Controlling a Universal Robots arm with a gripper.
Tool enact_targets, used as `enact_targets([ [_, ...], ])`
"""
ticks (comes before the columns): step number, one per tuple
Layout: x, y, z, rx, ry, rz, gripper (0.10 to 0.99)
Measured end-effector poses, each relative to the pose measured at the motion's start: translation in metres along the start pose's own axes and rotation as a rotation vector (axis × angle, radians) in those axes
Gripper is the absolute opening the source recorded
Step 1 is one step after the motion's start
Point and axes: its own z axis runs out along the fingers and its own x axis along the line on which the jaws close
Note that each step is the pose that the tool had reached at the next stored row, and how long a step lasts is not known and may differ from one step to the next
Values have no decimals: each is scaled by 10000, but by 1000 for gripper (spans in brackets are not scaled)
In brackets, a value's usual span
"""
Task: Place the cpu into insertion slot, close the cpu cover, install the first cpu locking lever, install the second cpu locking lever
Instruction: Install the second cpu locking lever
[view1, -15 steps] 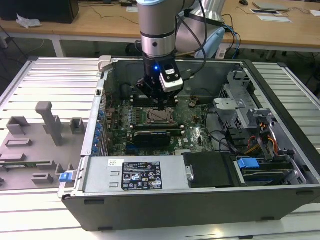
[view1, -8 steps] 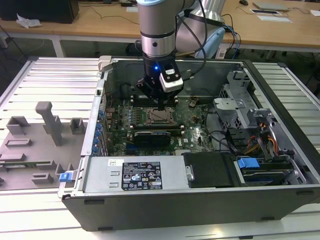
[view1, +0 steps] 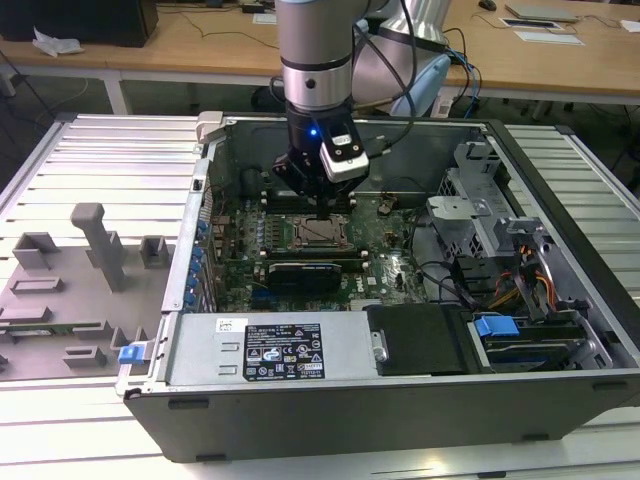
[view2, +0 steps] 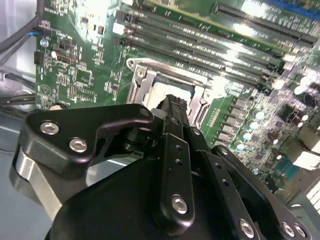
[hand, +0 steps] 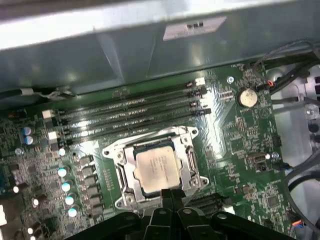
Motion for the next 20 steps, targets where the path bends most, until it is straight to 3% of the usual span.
enact_targets([
  [7, -31, -181, 14, 3, -1, -5, 106],
  [13, -17, -189, 55, -18, 11, -524, 106],
  [20, 79, -247, 163, -73, 13, -873, 106],
])
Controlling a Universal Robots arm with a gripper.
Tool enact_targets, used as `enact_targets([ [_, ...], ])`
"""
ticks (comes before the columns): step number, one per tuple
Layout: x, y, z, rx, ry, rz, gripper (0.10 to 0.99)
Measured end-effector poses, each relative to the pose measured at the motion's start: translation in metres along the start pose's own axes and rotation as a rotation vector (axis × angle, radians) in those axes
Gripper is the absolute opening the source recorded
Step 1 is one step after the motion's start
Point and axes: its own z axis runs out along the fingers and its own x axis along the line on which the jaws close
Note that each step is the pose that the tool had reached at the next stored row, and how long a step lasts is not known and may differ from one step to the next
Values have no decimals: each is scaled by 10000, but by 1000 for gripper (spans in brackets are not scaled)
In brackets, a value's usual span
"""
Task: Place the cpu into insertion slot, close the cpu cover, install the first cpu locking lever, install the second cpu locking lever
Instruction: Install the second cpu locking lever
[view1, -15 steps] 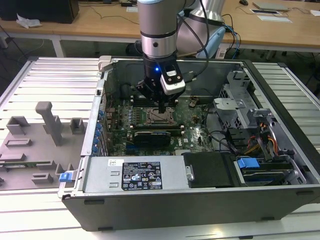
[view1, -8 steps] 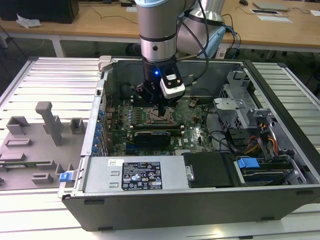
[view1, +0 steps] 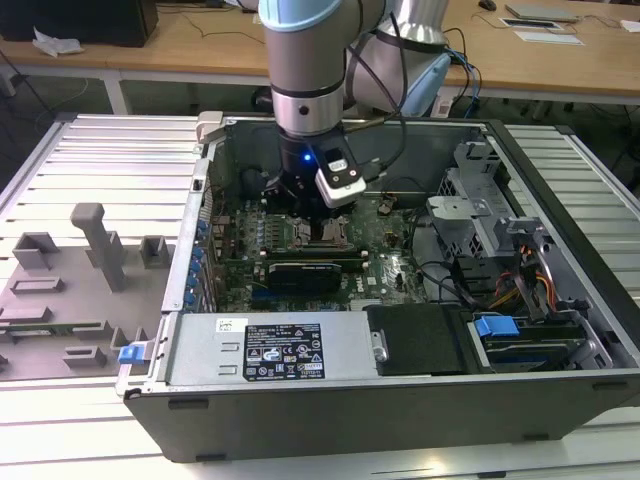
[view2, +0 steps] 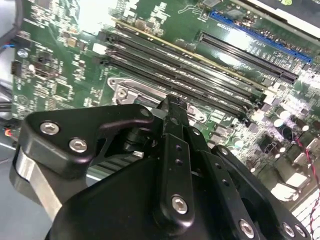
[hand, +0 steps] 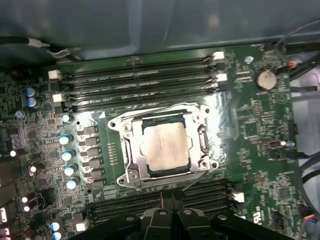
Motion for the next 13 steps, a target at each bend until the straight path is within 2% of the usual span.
enact_targets([
  [2, 59, -20, 56, -56, 4, -172, 106],
  [5, 96, -61, 91, -215, 21, -296, 106],
  [6, 111, -89, 105, -333, 35, -338, 106],
  [9, 129, -141, 125, -551, 61, -379, 106],
  [11, 145, -199, 142, -797, 92, -389, 106],
  [12, 150, -216, 146, -884, 103, -390, 106],
  [13, 158, -235, 150, -1024, 120, -392, 106],
])
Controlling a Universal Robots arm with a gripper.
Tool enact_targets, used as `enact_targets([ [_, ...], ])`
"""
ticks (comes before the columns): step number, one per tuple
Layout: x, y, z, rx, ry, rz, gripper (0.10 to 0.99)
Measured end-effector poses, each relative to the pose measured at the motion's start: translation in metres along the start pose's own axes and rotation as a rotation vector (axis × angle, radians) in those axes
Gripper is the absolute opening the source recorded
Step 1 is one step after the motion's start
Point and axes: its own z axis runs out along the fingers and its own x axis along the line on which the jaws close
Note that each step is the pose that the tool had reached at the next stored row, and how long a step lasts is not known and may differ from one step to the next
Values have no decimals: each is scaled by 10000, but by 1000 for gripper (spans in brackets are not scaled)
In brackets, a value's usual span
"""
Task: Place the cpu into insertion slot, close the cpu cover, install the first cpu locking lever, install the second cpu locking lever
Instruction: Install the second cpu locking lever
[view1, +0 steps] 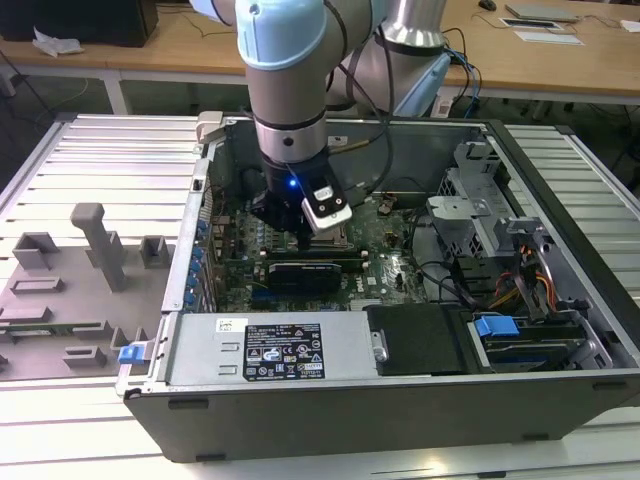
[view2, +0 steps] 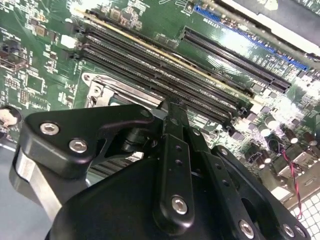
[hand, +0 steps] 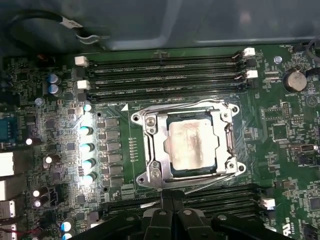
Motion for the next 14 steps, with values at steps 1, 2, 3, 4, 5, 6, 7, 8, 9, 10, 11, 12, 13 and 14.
enact_targets([
  [1, 16, -17, 3, -189, 20, -7, 106],
  [2, 25, -25, 6, -289, 31, -12, 106],
  [3, 35, -33, 8, -389, 41, -18, 106],
  [4, 53, -50, 12, -544, 59, -35, 106],
  [5, 66, -66, 17, -648, 71, -47, 106],
  [6, 72, -80, 20, -710, 78, -56, 106],
  [7, 84, -118, 26, -841, 91, -66, 106],
  [8, 93, -154, 30, -978, 107, -74, 106],
  [9, 106, -161, 34, -1072, 116, -75, 106],
  [10, 115, -163, 39, -1132, 123, -78, 106],
  [11, 146, -168, 59, -1287, 141, -103, 106],
  [12, 156, -170, 79, -1341, 148, -119, 106],
  [13, 159, -172, 95, -1369, 152, -126, 106],
  [14, 161, -173, 105, -1387, 156, -130, 106],
])
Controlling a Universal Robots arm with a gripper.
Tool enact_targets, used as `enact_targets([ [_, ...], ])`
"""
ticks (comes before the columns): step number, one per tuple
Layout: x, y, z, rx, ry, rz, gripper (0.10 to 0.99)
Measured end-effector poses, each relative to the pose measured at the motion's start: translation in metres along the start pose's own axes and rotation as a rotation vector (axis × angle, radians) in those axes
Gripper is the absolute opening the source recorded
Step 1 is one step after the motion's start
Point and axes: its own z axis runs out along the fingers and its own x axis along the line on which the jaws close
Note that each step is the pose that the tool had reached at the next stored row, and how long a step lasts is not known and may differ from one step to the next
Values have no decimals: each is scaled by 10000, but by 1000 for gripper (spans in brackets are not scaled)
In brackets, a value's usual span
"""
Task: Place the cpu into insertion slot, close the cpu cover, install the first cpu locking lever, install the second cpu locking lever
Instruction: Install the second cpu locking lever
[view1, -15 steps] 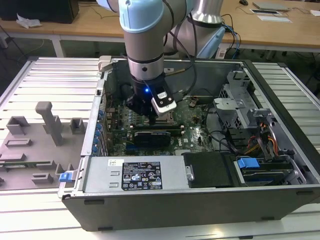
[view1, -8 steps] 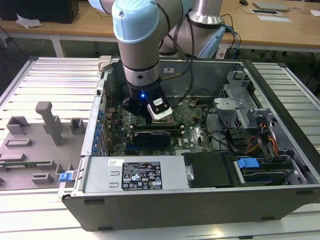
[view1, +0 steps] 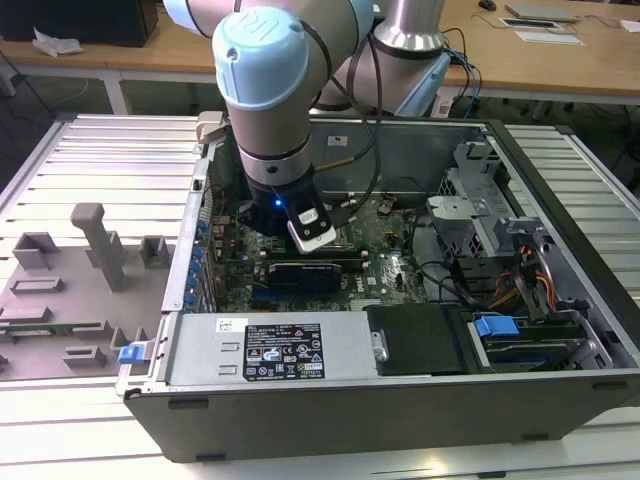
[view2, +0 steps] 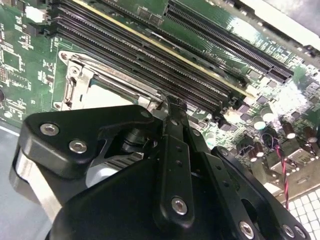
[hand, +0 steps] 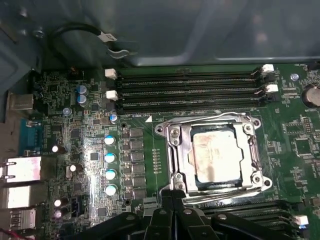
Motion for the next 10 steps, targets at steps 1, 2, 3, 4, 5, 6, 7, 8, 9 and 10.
enact_targets([
  [1, 0, 1, 5, -9, 1, -5, 106],
  [2, 1, 9, 11, -15, 3, -10, 106],
  [3, 2, 18, 17, -19, 3, -12, 106],
  [4, 3, 28, 21, -18, 4, -12, 106],
  [5, 5, 41, 28, -19, 3, -11, 106],
  [6, 6, 39, 43, -20, 2, -13, 106],
  [7, 10, 35, 60, -18, 5, -12, 106],
  [8, 11, 34, 61, -15, 6, -11, 106],
  [9, 11, 34, 62, -15, 6, -12, 106],
  [10, 11, 34, 63, -18, 4, -12, 106],
])
